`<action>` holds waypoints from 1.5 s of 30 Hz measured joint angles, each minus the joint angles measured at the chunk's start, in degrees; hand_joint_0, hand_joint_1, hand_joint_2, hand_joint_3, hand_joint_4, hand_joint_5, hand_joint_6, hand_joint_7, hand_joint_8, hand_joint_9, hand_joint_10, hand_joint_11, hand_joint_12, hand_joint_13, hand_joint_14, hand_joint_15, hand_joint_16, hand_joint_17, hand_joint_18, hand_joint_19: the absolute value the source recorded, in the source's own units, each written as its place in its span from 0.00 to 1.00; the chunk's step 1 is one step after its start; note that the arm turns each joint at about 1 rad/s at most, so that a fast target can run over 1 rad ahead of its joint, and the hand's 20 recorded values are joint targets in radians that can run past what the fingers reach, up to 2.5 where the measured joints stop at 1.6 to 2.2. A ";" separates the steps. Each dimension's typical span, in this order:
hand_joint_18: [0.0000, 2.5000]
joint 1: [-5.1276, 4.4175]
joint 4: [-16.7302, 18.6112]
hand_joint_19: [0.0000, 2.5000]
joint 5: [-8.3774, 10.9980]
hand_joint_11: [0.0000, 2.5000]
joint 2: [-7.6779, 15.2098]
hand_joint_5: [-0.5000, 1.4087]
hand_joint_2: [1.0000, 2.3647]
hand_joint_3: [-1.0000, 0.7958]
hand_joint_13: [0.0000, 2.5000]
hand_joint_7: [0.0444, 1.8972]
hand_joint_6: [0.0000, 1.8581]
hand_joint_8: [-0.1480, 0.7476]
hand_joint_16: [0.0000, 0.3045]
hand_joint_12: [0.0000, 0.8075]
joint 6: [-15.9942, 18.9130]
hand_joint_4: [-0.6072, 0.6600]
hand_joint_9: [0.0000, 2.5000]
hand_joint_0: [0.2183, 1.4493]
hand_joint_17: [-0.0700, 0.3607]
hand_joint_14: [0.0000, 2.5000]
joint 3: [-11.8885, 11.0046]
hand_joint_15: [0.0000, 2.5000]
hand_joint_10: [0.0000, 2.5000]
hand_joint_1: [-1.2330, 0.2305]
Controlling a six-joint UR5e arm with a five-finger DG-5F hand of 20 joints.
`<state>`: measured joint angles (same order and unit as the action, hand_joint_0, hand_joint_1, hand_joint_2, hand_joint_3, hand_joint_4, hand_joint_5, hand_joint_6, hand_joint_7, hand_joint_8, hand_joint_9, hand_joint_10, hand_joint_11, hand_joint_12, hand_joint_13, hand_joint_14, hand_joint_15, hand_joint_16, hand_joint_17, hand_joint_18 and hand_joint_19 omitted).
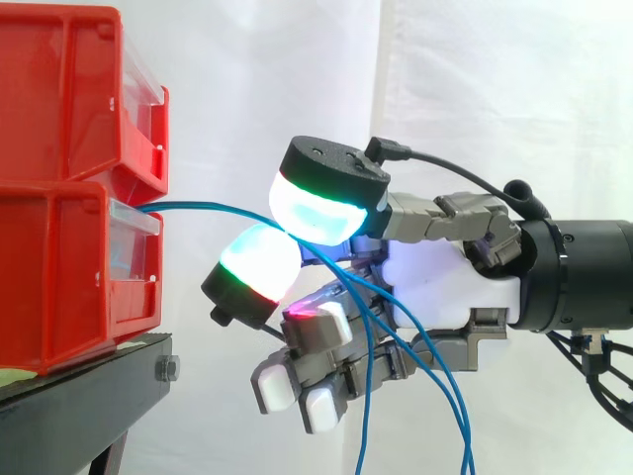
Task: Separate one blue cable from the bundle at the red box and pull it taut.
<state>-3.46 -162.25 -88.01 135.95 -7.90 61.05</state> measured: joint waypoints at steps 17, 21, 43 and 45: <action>0.29 0.31 -2.74 0.27 -0.13 0.47 -0.01 0.15 0.01 0.37 0.34 0.53 0.47 0.49 0.15 0.45 3.81 0.49 0.42 0.38 0.40 0.01 -1.26 0.26 0.01 0.28; 0.29 0.36 -2.83 0.27 -0.25 0.47 -0.01 0.15 0.01 0.35 0.34 0.53 0.48 0.49 0.15 0.45 3.82 0.48 0.42 0.40 0.40 0.01 -1.27 0.26 0.01 0.27; 0.33 0.63 -3.18 0.28 -0.58 0.49 -0.05 0.16 0.00 0.28 0.37 0.50 0.47 0.52 0.15 0.47 3.86 0.57 0.46 0.25 0.41 0.01 -1.32 0.27 0.01 0.27; 0.33 0.65 -3.17 0.28 -0.58 0.49 -0.06 0.16 0.00 0.28 0.37 0.50 0.46 0.52 0.16 0.48 3.86 0.57 0.46 0.25 0.41 0.01 -1.33 0.27 0.01 0.33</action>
<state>-2.81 -165.43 -88.59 135.90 -4.04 59.72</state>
